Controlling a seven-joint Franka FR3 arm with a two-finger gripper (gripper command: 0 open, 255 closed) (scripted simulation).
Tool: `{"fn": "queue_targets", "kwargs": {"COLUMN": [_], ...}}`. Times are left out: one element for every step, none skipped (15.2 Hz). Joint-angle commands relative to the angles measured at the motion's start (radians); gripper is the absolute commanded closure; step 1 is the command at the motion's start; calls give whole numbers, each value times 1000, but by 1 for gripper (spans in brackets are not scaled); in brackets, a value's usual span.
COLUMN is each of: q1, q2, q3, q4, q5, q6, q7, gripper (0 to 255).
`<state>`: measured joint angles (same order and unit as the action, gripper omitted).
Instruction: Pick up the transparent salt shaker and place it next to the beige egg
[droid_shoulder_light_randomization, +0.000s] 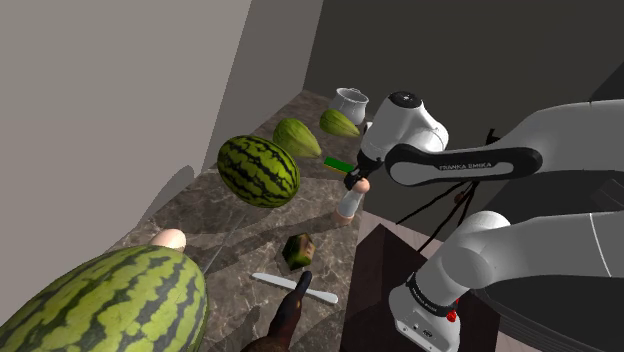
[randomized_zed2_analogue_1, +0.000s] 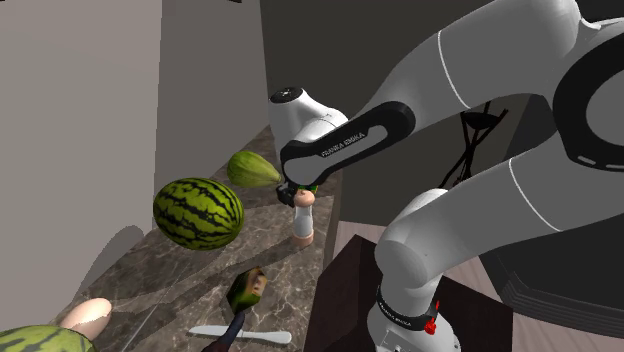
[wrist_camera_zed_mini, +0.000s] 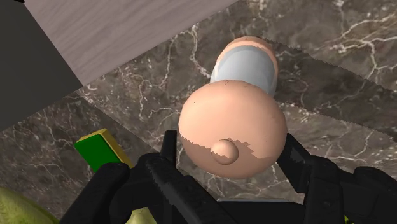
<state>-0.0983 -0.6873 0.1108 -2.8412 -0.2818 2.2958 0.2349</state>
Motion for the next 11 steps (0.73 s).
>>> {"fn": "queue_targets", "kwargs": {"q1": [3,5,7,9,11,12,14,15,16,17,18], "q2": [-13,-21,-28,-35,-41,-47,-52,-58,-63,-67,-71], "q3": [-4,-5,-6,-8,-9,-10,-11,-12,-13,-13,-14], "q4": [13,23,32,42,51,61,72,82,93,103,114], "q5": [5,8,11,14,17,20,22,25,27,29,31], "q6": [-25,-42,-58,-74,-90,-106,-121,-136,-151,-166,-181], "q7": [-10,-15,-20,-25,-29,-34,-39,-43,-47,-51,-56], "gripper": [255,255,255,255,255,255,255,255,255,255,255]}}
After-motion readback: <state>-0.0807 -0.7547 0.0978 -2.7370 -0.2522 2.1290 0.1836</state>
